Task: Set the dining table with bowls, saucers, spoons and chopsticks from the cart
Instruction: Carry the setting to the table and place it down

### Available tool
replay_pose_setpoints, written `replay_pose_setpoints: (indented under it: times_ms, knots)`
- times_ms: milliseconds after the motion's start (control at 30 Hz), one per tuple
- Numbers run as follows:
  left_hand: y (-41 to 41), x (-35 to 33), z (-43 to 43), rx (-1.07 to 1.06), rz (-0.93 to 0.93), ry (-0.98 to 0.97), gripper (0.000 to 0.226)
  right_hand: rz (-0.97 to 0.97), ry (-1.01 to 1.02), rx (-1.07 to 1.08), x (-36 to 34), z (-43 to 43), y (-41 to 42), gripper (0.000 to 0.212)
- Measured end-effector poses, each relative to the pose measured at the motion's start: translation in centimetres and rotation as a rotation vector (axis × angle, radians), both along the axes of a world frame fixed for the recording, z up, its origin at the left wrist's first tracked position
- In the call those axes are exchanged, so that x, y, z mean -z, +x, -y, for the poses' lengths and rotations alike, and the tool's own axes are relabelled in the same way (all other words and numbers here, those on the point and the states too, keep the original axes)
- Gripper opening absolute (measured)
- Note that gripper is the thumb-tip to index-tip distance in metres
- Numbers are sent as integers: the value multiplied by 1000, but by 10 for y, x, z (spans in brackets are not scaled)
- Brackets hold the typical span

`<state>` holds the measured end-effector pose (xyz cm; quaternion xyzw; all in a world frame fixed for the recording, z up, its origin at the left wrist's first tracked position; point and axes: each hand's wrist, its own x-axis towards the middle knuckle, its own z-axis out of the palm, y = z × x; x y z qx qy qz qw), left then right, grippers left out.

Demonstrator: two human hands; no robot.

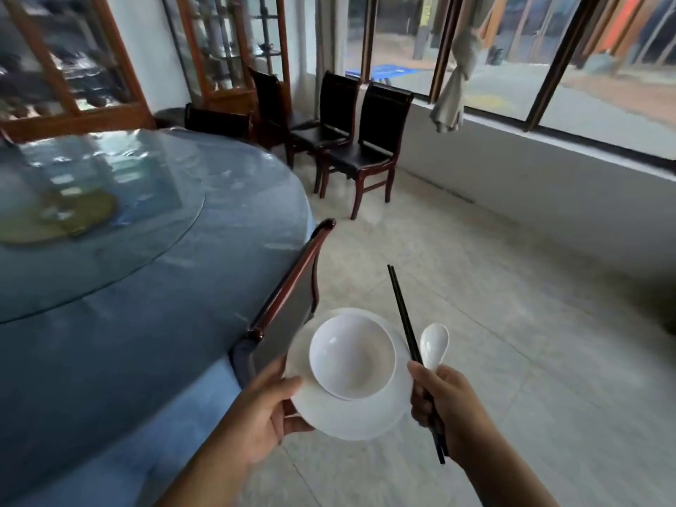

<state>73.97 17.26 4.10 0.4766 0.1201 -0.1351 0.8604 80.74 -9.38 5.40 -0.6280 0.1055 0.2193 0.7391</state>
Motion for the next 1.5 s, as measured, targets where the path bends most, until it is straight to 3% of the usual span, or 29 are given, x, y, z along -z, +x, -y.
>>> replay_pose_setpoints:
  times_ms: [267,367,567,867,1100,1267,1500]
  knots:
    - [125,32,-55,-210,16,4,63,1,-12,-215,8,-72,172,36]
    - [178,36,-82,-297,9,-47,73,3,-51,-266,4,-104,238,36]
    - [248,30,-122,-509,-19,-147,48,36,-65,-410,-1,-171,346,33]
    - [286,42,-157,-900,-130,-120,44,143,-233,-838,39,-285,464,33]
    - [303,50,-158,-1195,-213,-97,48,99,-175,-1139,58,-364,513,43]
    - [302,55,-168,-1245,-391,109,36,121,-201,-1267,80,-408,518,35]
    - [291,87,-216,-1062,-641,428,34,178,-312,-1339,118,-452,500,32]
